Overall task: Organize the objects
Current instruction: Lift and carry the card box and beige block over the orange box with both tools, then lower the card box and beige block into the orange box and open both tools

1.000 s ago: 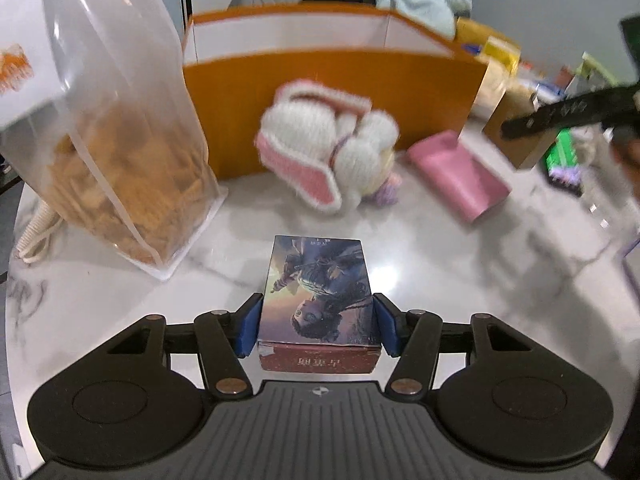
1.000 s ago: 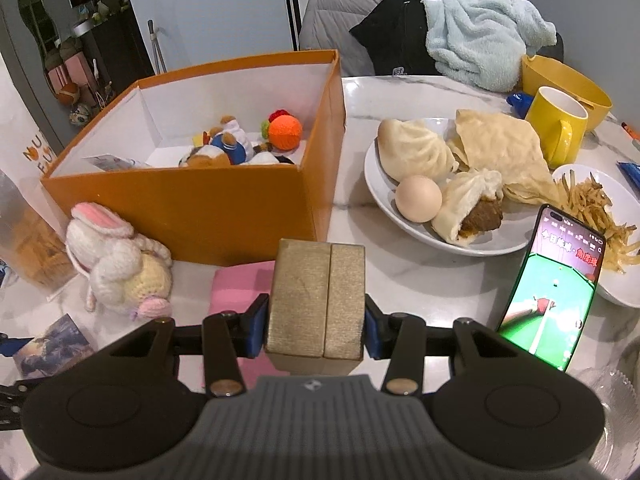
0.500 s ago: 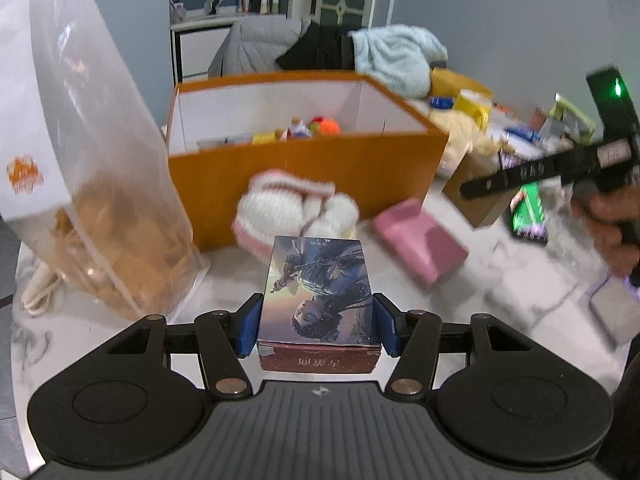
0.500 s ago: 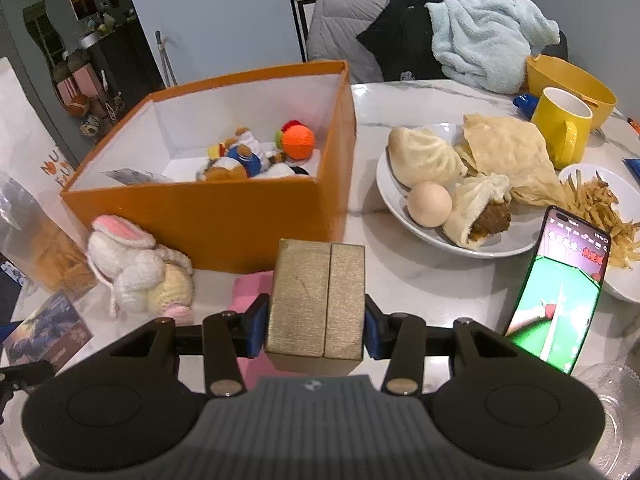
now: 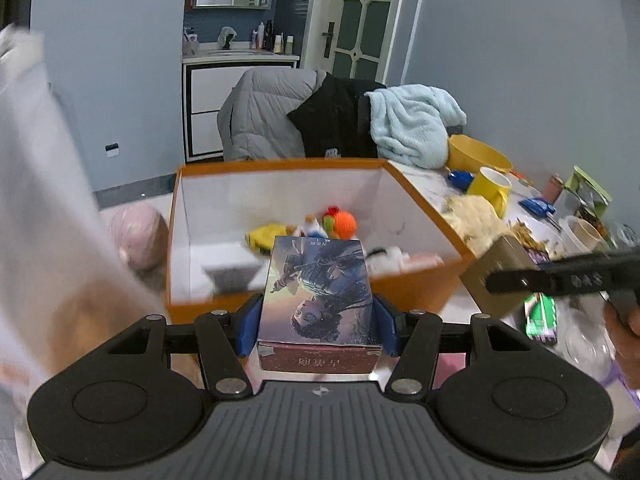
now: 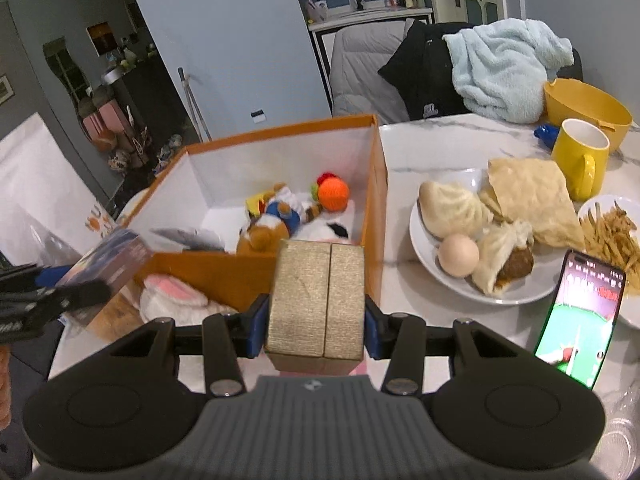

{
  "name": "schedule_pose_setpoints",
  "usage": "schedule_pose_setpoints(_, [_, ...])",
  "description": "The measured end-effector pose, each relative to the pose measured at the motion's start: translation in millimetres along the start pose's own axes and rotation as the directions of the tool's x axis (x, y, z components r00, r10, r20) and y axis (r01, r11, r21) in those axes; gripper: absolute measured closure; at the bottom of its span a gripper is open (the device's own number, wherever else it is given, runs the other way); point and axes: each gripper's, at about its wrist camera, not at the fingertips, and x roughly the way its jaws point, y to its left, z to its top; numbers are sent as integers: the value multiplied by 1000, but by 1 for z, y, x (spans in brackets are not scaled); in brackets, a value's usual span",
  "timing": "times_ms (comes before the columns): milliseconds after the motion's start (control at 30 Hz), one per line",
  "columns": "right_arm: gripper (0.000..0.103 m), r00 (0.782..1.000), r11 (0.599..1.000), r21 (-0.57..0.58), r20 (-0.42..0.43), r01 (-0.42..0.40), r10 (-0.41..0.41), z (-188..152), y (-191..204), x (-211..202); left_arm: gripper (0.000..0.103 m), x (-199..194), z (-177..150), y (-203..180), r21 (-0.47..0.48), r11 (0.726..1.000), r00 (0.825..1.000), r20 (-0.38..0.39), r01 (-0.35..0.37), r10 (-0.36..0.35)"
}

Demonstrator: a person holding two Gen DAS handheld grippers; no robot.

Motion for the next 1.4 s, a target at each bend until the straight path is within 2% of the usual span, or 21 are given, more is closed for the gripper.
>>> schedule_pose_setpoints(167, [54,1000,1000,5,27,-8,8,22,0,0,36,23,32,3,4,1000,999,8,-31,31])
schedule_pose_setpoints(400, [54,997,998,58,75,-12,7,68,9,31,36,62,61,8,27,990,990,-27,-138,139])
schedule_pose_setpoints(500, [55,998,995,99,58,-11,5,79,10,56,36,79,64,13,24,984,983,-55,-174,175])
schedule_pose_setpoints(667, [55,998,993,104,26,51,-54,86,13,97,36,101,64,24,19,972,966,-108,-234,235])
schedule_pose_setpoints(800, [55,996,991,95,-1,93,-93,88,15,122,36,114,62,32,15,965,954,-149,-262,261])
schedule_pose_setpoints(933, [54,995,987,123,-24,101,-99,89,12,137,36,125,62,39,1,961,947,-174,-276,272])
schedule_pose_setpoints(1233, [54,988,988,-2,-11,152,-152,90,28,152,36,142,59,42,-2,953,932,-211,-303,296])
schedule_pose_setpoints(1400, [54,977,966,-154,-18,209,-214,84,39,160,36,148,55,42,11,950,925,-225,-311,306])
